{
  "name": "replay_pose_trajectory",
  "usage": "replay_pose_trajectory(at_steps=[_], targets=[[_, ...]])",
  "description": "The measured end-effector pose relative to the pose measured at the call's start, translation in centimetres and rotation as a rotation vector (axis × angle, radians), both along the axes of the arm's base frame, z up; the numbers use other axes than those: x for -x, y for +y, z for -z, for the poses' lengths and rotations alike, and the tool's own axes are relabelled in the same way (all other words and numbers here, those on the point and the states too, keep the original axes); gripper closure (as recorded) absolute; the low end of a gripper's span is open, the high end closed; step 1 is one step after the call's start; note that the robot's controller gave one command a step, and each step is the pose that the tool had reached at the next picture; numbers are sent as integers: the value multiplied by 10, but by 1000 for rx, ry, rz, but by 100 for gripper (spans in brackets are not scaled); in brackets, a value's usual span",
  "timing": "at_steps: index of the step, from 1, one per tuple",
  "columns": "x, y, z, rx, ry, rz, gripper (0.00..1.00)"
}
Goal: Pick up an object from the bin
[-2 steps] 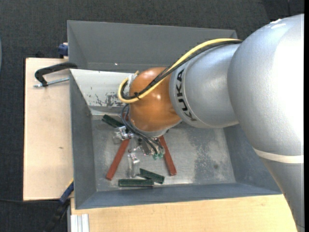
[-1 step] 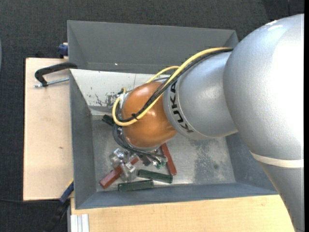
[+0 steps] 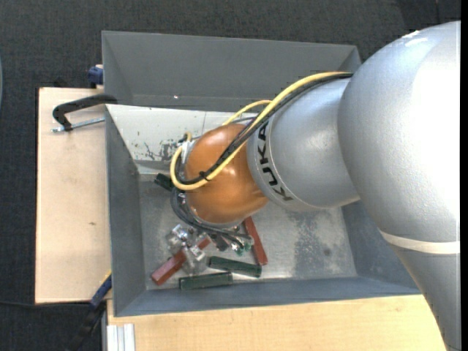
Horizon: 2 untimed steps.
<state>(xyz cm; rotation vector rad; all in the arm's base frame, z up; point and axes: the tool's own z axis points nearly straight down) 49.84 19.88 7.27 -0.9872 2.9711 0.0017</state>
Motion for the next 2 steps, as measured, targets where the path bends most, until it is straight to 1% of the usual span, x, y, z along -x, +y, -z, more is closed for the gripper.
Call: replay_pose_trajectory(at_steps=[1,2], targets=[[-29,20,-149,0,4,-12,100],[-29,20,-148,1,5,-12,100]])
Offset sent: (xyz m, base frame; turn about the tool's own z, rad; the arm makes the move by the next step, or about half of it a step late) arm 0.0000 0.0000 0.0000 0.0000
